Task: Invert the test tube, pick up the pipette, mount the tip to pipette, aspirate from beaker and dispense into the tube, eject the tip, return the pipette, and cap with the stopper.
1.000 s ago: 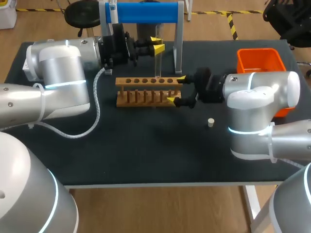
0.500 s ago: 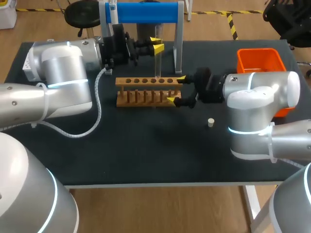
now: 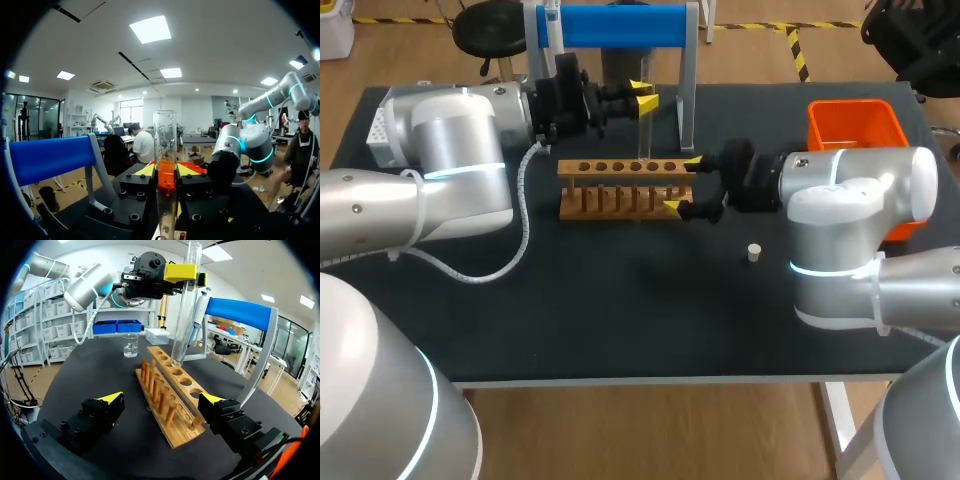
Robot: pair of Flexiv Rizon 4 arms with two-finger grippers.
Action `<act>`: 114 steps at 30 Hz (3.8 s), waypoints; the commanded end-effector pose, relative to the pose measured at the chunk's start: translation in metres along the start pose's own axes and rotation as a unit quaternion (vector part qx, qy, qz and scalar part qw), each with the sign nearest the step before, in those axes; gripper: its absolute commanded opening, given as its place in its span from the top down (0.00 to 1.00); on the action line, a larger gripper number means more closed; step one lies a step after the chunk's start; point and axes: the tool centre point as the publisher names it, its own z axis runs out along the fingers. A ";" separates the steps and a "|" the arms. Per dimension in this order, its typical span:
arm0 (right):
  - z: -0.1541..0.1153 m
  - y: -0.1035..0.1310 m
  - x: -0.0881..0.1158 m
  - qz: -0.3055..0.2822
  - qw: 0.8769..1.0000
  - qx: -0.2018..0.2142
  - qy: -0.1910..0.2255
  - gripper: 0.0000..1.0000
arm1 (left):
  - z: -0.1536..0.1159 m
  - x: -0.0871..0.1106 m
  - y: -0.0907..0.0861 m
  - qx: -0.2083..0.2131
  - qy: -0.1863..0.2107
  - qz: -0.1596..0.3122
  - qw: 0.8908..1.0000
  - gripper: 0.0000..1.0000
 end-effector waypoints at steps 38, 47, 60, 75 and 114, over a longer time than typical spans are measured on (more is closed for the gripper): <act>0.001 -0.001 0.001 0.000 1.000 -0.001 -0.002 0.00 | -0.011 0.000 0.022 0.011 -0.013 0.031 0.999 1.00; 0.001 -0.001 0.001 0.000 1.000 -0.001 -0.002 0.00 | -0.011 -0.002 0.026 0.011 -0.015 0.030 0.999 1.00; 0.001 -0.001 0.001 0.000 1.000 -0.001 -0.002 0.00 | -0.012 -0.004 0.032 0.007 -0.017 0.027 0.999 1.00; 0.001 -0.001 0.001 0.000 1.000 -0.001 -0.002 0.00 | -0.011 -0.009 0.033 0.013 -0.021 0.038 0.999 1.00; 0.001 -0.001 0.001 0.000 1.000 -0.001 -0.002 0.00 | -0.016 -0.016 0.048 -0.078 -0.032 0.022 0.996 1.00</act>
